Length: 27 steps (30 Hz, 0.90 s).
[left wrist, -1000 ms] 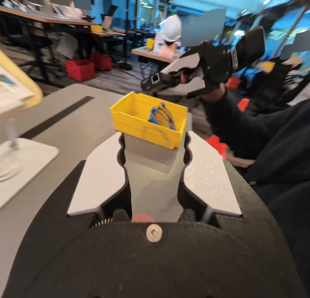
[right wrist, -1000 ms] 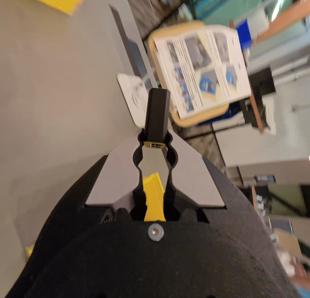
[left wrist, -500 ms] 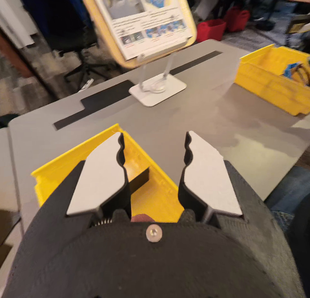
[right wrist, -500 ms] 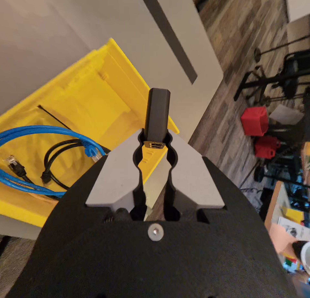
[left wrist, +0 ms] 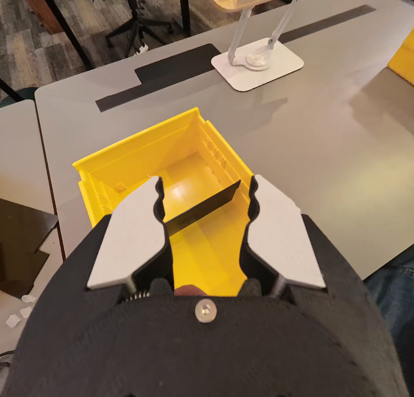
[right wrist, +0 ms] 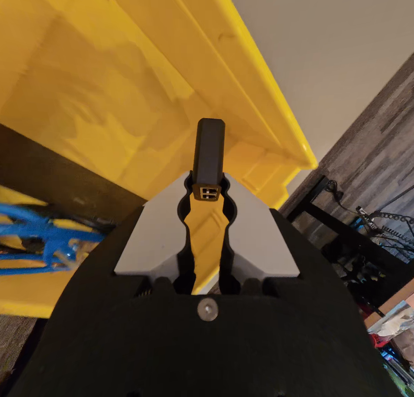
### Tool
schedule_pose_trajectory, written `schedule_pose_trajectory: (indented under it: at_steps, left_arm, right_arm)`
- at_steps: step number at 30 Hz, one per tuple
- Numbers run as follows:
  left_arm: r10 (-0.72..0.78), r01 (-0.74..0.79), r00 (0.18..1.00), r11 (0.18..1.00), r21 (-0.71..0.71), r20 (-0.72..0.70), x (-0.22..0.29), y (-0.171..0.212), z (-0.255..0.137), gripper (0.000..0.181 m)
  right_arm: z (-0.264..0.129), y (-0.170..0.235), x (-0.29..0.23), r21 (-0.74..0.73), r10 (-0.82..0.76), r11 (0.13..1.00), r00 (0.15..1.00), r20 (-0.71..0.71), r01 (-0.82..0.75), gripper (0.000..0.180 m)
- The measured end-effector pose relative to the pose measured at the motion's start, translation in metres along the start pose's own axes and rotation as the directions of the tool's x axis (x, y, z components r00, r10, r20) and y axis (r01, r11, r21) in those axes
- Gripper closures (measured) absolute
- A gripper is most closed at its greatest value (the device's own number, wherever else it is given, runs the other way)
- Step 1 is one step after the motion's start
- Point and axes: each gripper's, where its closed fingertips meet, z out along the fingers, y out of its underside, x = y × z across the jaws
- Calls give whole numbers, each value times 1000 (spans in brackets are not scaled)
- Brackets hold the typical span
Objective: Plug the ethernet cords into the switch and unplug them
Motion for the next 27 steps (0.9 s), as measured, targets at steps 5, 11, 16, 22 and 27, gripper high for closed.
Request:
schedule_pose_trajectory:
  at_steps: [5,11,16,22,27]
  left_arm:
    - [-6,6,1000,1000,-2,9,-3,1,-3,108]
    - [-7,8,999,1000,-23,40,-15,6,-6,107]
    - [-16,20,998,998,-54,60,-25,14,-9,106]
    - [-32,57,991,978,-198,127,-52,50,-19,100]
    - [-119,152,987,919,-363,112,-65,101,-14,91]
  right_arm:
    - [21,-9,-22,-43,-4,999,992,128,10,148]
    - [-13,-26,-24,120,15,992,979,204,-41,149]
    - [-27,-1,-13,51,-1,999,993,120,-5,145]
    - [-73,36,14,219,176,960,984,10,-174,143]
    - [-55,109,5,174,297,929,938,177,-327,120]
